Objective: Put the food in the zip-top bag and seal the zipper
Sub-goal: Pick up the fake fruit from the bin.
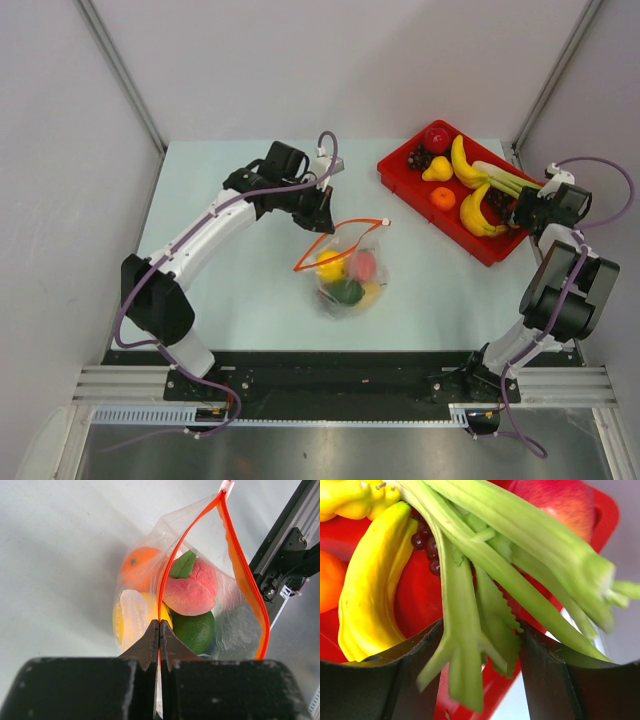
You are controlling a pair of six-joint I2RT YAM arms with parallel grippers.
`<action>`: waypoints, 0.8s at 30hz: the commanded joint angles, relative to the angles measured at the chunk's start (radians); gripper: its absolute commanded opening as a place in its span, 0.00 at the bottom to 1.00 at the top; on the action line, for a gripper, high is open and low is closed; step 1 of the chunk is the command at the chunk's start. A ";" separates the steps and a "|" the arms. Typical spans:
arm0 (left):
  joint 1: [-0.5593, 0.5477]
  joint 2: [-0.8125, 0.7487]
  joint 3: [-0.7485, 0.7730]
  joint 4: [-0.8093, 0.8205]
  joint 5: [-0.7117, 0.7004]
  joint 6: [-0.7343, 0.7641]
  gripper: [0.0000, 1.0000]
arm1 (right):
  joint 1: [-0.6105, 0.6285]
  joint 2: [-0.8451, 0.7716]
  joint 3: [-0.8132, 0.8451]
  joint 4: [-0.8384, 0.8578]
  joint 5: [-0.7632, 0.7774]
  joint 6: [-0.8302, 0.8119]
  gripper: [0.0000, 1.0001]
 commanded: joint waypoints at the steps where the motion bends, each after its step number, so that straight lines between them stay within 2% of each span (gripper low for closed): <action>1: 0.013 -0.007 0.029 0.018 0.031 0.015 0.00 | 0.022 0.013 -0.031 0.069 0.063 0.036 0.62; 4: 0.016 -0.006 0.027 0.018 0.031 0.015 0.00 | 0.028 0.013 -0.054 0.098 0.103 0.054 0.67; 8: 0.016 -0.006 0.026 0.017 0.030 0.015 0.00 | 0.031 0.022 -0.061 0.095 0.134 0.082 0.66; 14: 0.018 -0.007 0.029 0.018 0.030 0.014 0.00 | 0.024 0.029 -0.066 0.093 0.166 0.117 0.55; 15: 0.016 -0.007 0.029 0.018 0.030 0.014 0.00 | 0.022 0.032 -0.066 0.089 0.175 0.117 0.56; 18: 0.019 -0.007 0.032 0.017 0.027 0.015 0.00 | 0.030 0.035 -0.068 0.061 0.199 0.117 0.70; 19: 0.018 -0.009 0.032 0.015 0.025 0.015 0.00 | 0.024 0.035 -0.066 0.060 0.194 0.117 0.72; 24: 0.023 -0.006 0.032 0.015 0.024 0.017 0.00 | 0.037 0.033 -0.066 0.052 0.203 0.099 0.65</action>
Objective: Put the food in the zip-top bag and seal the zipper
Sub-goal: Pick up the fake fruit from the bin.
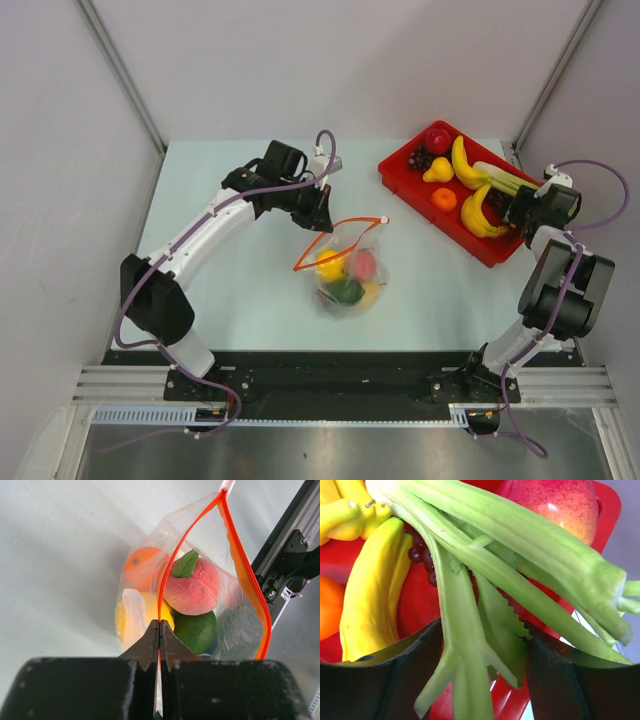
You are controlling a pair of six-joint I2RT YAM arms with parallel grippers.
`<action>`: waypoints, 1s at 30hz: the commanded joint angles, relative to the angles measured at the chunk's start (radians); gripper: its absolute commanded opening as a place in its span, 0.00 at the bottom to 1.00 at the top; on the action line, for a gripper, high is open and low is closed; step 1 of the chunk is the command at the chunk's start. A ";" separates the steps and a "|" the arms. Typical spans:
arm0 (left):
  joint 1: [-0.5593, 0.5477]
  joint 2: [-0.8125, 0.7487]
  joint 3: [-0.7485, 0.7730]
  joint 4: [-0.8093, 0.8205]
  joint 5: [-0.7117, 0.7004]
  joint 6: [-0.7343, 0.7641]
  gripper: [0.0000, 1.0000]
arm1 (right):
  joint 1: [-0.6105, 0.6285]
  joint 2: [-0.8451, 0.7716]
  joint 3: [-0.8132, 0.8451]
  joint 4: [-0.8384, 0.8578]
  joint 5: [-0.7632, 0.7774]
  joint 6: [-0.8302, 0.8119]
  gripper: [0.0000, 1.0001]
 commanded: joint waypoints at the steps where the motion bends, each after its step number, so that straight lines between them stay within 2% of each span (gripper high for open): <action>1: 0.011 -0.004 0.033 0.014 0.025 0.017 0.00 | 0.000 0.026 -0.015 -0.049 0.074 -0.018 0.59; 2: 0.010 -0.003 0.033 0.014 0.022 0.017 0.00 | 0.006 0.021 -0.015 -0.049 0.065 -0.023 0.54; 3: 0.011 -0.003 0.033 0.014 0.022 0.018 0.00 | 0.008 0.018 -0.017 -0.055 0.042 -0.034 0.40; 6: 0.013 -0.003 0.035 0.011 0.022 0.017 0.00 | 0.009 -0.007 -0.017 -0.074 0.019 -0.037 0.27; 9: 0.013 -0.007 0.033 0.009 0.024 0.012 0.00 | 0.006 -0.052 -0.013 -0.115 -0.012 -0.031 0.19; 14: 0.013 -0.015 0.036 0.008 0.027 0.003 0.00 | -0.006 -0.148 -0.015 -0.250 -0.110 0.006 0.15; 25: 0.013 -0.030 0.026 0.006 0.025 -0.008 0.00 | -0.006 -0.348 -0.013 -0.483 -0.285 0.057 0.16; 30: 0.013 -0.044 0.018 0.000 0.021 -0.010 0.00 | 0.023 -0.473 -0.013 -0.595 -0.448 0.014 0.06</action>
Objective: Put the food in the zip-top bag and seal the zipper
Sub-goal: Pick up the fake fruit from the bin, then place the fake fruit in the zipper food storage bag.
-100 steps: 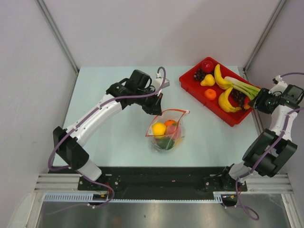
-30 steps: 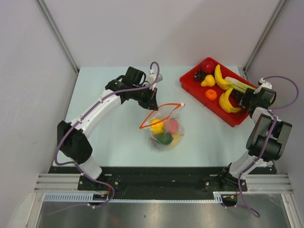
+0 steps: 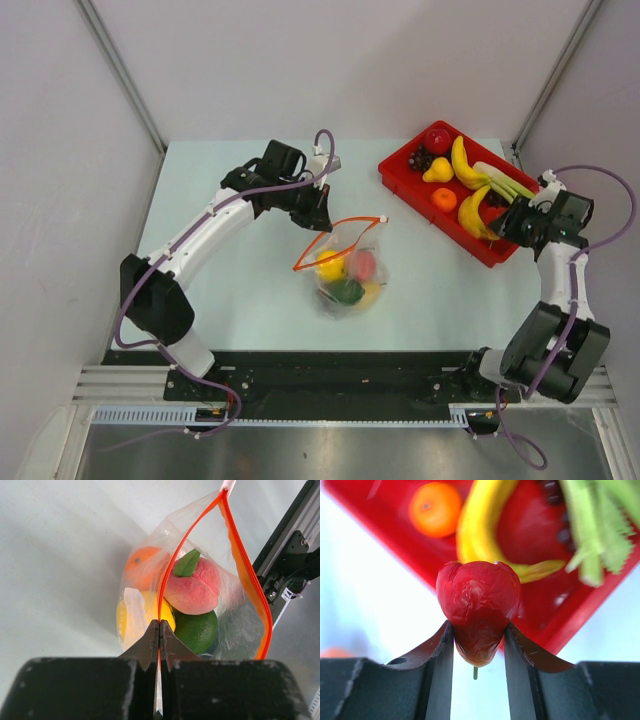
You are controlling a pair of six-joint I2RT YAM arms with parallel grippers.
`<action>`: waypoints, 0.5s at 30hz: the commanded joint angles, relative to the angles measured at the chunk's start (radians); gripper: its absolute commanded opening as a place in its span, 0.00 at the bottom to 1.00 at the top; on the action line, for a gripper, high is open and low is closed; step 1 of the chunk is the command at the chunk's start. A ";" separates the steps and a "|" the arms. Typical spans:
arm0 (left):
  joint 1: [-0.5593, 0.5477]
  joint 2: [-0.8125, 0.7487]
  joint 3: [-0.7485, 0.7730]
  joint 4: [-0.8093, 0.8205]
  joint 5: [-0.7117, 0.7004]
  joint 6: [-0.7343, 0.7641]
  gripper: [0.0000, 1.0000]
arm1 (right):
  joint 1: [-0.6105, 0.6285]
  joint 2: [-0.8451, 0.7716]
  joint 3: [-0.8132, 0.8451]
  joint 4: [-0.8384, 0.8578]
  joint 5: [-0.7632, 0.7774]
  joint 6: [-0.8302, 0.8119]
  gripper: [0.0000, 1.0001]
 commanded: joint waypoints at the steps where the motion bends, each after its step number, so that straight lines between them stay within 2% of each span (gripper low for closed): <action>1: 0.005 -0.050 0.015 0.003 0.021 -0.007 0.00 | 0.031 -0.137 0.006 -0.097 -0.173 -0.026 0.04; 3: 0.005 -0.055 0.013 0.000 0.021 -0.007 0.00 | 0.076 -0.213 0.016 -0.101 -0.222 -0.062 0.00; 8: 0.002 -0.065 0.015 -0.017 0.018 -0.007 0.00 | 0.176 -0.307 0.068 -0.117 -0.331 -0.159 0.00; 14: -0.044 -0.093 0.044 -0.053 0.026 0.014 0.00 | 0.427 -0.367 0.163 -0.058 -0.333 -0.371 0.00; 15: -0.054 -0.098 0.049 -0.060 0.026 0.025 0.00 | 0.499 -0.378 0.174 -0.051 -0.336 -0.403 0.00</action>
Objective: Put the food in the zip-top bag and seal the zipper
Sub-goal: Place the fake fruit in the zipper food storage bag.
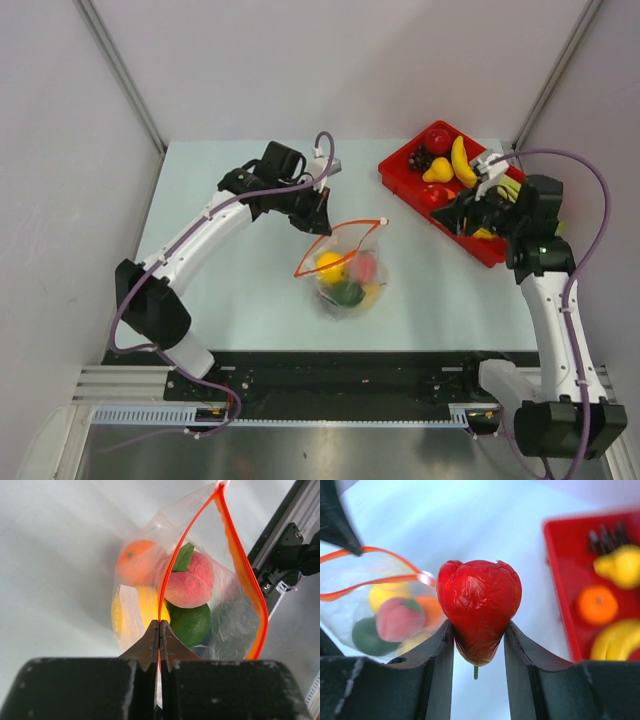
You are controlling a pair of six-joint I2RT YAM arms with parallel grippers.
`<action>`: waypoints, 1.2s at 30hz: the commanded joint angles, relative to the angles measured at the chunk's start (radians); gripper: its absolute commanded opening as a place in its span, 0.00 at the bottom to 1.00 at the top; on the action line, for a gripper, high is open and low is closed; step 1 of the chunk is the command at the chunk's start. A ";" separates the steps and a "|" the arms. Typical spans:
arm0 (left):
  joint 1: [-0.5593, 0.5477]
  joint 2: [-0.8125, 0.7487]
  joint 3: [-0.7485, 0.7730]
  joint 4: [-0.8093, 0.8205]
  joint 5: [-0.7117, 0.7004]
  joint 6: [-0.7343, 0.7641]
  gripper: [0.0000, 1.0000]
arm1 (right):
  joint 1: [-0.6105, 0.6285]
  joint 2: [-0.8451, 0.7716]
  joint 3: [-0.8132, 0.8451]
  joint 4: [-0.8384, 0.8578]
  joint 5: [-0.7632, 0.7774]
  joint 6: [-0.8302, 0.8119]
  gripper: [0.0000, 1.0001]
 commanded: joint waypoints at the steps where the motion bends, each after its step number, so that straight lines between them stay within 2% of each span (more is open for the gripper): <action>1: -0.058 -0.075 0.048 -0.030 0.028 0.022 0.00 | 0.204 -0.050 0.096 0.067 -0.047 -0.219 0.00; 5: -0.089 -0.070 0.048 -0.057 0.042 0.022 0.00 | 0.395 -0.072 0.098 0.033 0.015 -0.559 0.00; 7: -0.099 -0.069 0.050 -0.057 0.051 0.022 0.00 | 0.467 -0.067 0.098 0.018 0.035 -0.660 0.00; 10: -0.099 -0.069 0.051 -0.048 0.061 0.004 0.00 | 0.537 -0.052 0.098 0.018 0.059 -0.799 0.00; 15: -0.099 -0.066 0.055 -0.048 0.084 -0.010 0.00 | 0.615 -0.041 0.098 -0.105 0.019 -1.126 0.00; 20: -0.099 -0.061 0.055 -0.050 0.094 -0.010 0.00 | 0.728 0.000 0.098 -0.189 0.048 -1.322 0.00; 25: -0.101 -0.066 0.056 -0.054 0.088 -0.011 0.00 | 0.820 0.043 0.100 -0.206 0.159 -1.419 0.00; 33: -0.101 -0.079 0.056 -0.057 0.079 -0.007 0.00 | 0.928 0.092 0.100 -0.264 0.249 -1.412 0.00; 36: -0.101 -0.086 0.055 -0.062 0.079 -0.005 0.00 | 0.963 0.097 0.100 -0.283 0.275 -1.377 0.06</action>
